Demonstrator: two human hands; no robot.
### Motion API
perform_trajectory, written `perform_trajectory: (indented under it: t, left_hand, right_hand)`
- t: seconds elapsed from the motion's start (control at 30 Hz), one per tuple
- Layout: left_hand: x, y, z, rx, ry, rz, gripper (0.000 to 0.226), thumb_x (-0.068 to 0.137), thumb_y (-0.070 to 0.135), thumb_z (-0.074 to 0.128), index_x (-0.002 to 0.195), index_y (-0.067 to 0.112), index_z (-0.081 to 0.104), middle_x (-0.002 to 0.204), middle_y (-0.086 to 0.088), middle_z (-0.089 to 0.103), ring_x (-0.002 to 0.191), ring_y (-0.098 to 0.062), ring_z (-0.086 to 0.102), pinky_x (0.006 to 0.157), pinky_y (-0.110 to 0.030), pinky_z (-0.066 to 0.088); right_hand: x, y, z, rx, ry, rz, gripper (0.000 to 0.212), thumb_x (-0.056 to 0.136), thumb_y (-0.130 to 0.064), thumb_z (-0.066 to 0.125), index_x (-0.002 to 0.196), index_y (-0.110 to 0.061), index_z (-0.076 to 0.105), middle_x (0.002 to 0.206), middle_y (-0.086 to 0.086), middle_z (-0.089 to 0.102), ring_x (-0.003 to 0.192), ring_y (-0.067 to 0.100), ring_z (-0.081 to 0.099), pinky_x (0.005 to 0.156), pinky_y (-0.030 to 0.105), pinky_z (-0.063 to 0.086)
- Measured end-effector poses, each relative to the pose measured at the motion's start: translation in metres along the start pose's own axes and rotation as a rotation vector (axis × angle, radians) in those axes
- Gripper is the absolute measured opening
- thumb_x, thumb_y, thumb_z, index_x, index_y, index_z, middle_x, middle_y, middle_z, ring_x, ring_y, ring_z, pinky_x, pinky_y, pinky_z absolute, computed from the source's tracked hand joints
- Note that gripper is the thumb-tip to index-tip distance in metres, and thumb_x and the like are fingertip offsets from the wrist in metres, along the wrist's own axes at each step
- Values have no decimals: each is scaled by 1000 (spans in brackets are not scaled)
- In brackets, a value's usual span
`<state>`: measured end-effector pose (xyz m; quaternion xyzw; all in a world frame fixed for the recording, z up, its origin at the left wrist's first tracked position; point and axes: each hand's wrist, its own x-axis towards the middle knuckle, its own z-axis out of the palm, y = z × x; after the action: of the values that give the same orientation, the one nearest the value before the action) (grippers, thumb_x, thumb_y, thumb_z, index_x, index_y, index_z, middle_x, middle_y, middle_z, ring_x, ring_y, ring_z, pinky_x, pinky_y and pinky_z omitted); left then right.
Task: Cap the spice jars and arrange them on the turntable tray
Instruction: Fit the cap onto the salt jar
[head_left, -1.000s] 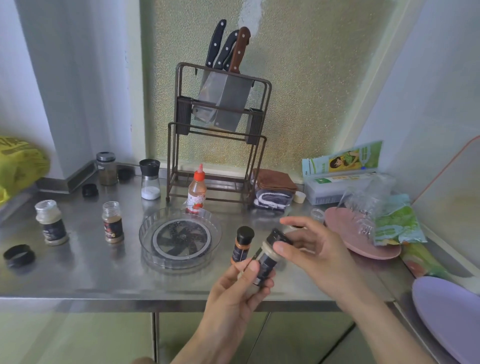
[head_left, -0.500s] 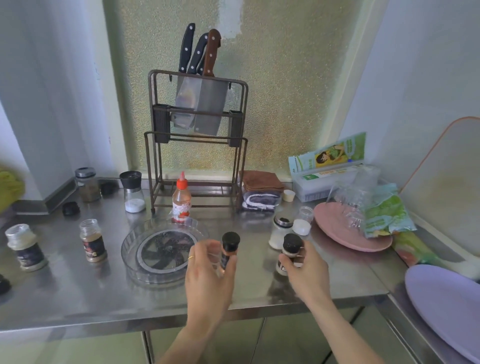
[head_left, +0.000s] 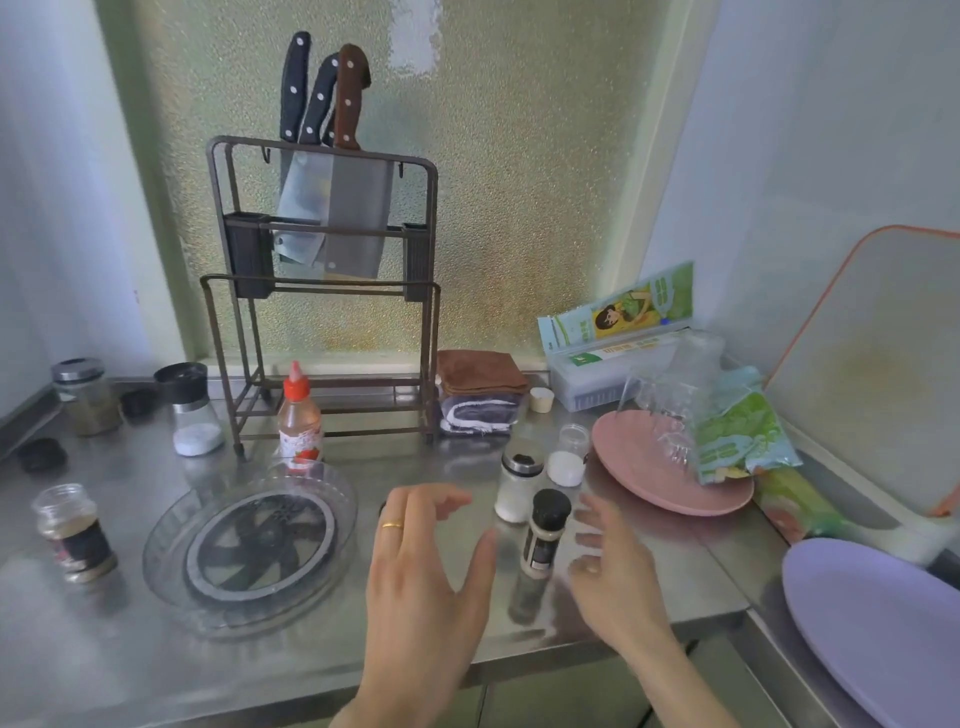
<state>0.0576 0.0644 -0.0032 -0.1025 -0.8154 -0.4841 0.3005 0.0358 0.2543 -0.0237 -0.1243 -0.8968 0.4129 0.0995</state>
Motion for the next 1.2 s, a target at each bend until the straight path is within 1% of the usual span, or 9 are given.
perform_trajectory:
  t: [0.1, 0.23, 0.43, 0.63, 0.8, 0.87, 0.97, 1.07, 1.2]
  left_hand:
    - [12, 10, 15, -19, -20, 12, 37, 83, 29, 78, 108, 38, 52, 110, 24, 49, 107, -1, 54, 88, -7, 38]
    - [29, 18, 42, -87, -30, -16, 41, 83, 26, 78, 110, 44, 52, 116, 29, 49, 113, 0, 54, 91, -3, 33]
    - [56, 13, 81, -151, 1, -54, 39, 82, 41, 71, 118, 42, 55, 127, 28, 49, 121, -1, 53, 91, -2, 35]
    - [71, -10, 101, -126, 26, 18, 41, 69, 53, 68, 109, 43, 64, 121, 22, 62, 109, 2, 62, 86, -1, 40]
    - [77, -18, 113, -137, 47, 71, 37, 86, 68, 51, 94, 41, 74, 114, 20, 68, 99, 5, 63, 89, 3, 36]
    - [77, -19, 117, -109, -5, 58, 32, 72, 58, 65, 99, 42, 71, 116, 20, 67, 102, 7, 60, 88, 5, 35]
    - [77, -20, 119, -81, -60, 26, 48, 60, 54, 70, 107, 46, 64, 120, 22, 63, 103, 8, 59, 83, 8, 34]
    - [78, -15, 121, -44, -96, -9, 51, 63, 53, 71, 112, 48, 61, 126, 26, 56, 108, 9, 53, 84, 8, 32]
    - [89, -4, 131, 40, -211, -22, 52, 77, 53, 66, 127, 45, 52, 137, 28, 46, 124, 0, 41, 96, -11, 34]
  right_hand:
    - [32, -12, -40, -16, 129, -101, 41, 92, 0, 63, 130, -18, 60, 123, -5, 68, 96, 10, 67, 81, 16, 48]
    - [98, -47, -73, -82, 145, -208, 30, 95, -15, 66, 125, -19, 65, 114, -7, 67, 95, 14, 66, 86, 28, 49]
    - [237, -67, -37, -493, -99, -253, 43, 95, -23, 66, 137, -12, 58, 141, 9, 61, 127, 30, 58, 106, 42, 46]
    - [336, -42, 26, -784, -340, -202, 42, 97, -17, 59, 136, -3, 52, 136, 19, 61, 121, 36, 61, 96, 40, 50]
    - [390, -11, 64, -885, -347, -245, 48, 91, -18, 59, 138, -13, 55, 137, 15, 63, 119, 35, 64, 94, 40, 54]
    - [402, 0, 73, -924, -338, -284, 43, 87, -22, 61, 130, -18, 63, 131, 12, 68, 114, 33, 67, 89, 38, 55]
    - [379, -14, 62, -914, -289, -324, 36, 84, -19, 62, 119, -17, 69, 122, 12, 73, 107, 33, 70, 84, 37, 58]
    - [345, -33, 30, -779, -230, -338, 39, 86, -17, 64, 124, -15, 68, 127, 15, 65, 115, 36, 64, 94, 40, 55]
    - [296, -46, -19, -420, -160, -334, 38, 80, -28, 79, 117, -23, 76, 121, 3, 70, 113, 20, 61, 92, 33, 49]
